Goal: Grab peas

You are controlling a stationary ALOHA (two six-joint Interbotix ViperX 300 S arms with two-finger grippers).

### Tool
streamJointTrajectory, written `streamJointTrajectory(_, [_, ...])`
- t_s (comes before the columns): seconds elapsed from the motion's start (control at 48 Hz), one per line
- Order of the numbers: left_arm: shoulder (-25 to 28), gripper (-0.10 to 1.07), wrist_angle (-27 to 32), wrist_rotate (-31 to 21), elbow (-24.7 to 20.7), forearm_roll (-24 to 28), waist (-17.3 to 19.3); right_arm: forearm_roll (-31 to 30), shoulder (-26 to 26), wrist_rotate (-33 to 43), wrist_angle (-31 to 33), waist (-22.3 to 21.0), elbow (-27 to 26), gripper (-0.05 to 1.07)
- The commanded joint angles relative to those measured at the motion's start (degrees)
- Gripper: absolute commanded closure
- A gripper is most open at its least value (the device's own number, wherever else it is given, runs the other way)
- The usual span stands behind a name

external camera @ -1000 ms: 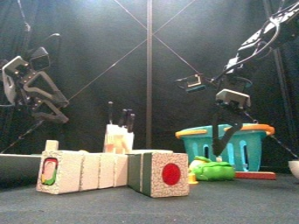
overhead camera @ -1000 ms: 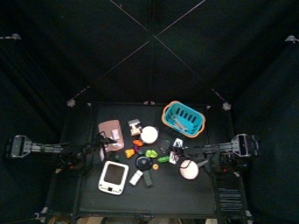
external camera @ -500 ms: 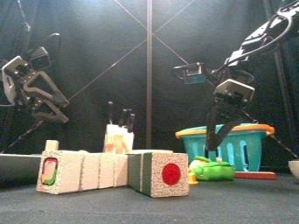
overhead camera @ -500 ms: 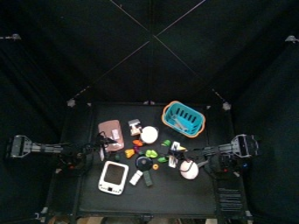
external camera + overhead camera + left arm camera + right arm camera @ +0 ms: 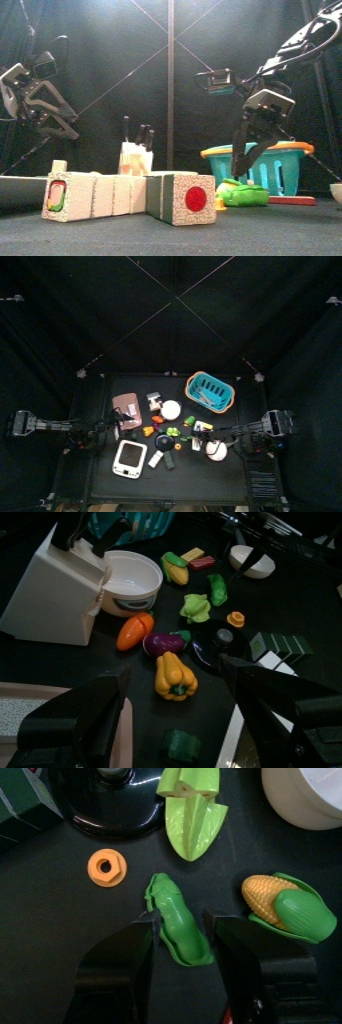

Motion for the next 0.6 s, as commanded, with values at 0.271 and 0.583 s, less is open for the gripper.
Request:
streamJointTrajectory(0.271, [0.1,-0.04,-0.3,0.2,-3.6,4.4,-1.0,0.4,-0.6,0.1,-0.4,0.0,0.5,0.25])
streamJointTrajectory(0.583, [1.4,-0.04,-0.8,0.0,-4.4,6.4,-1.8,0.1,-0.4,-0.2,-0.4,0.3,0.7,0.09])
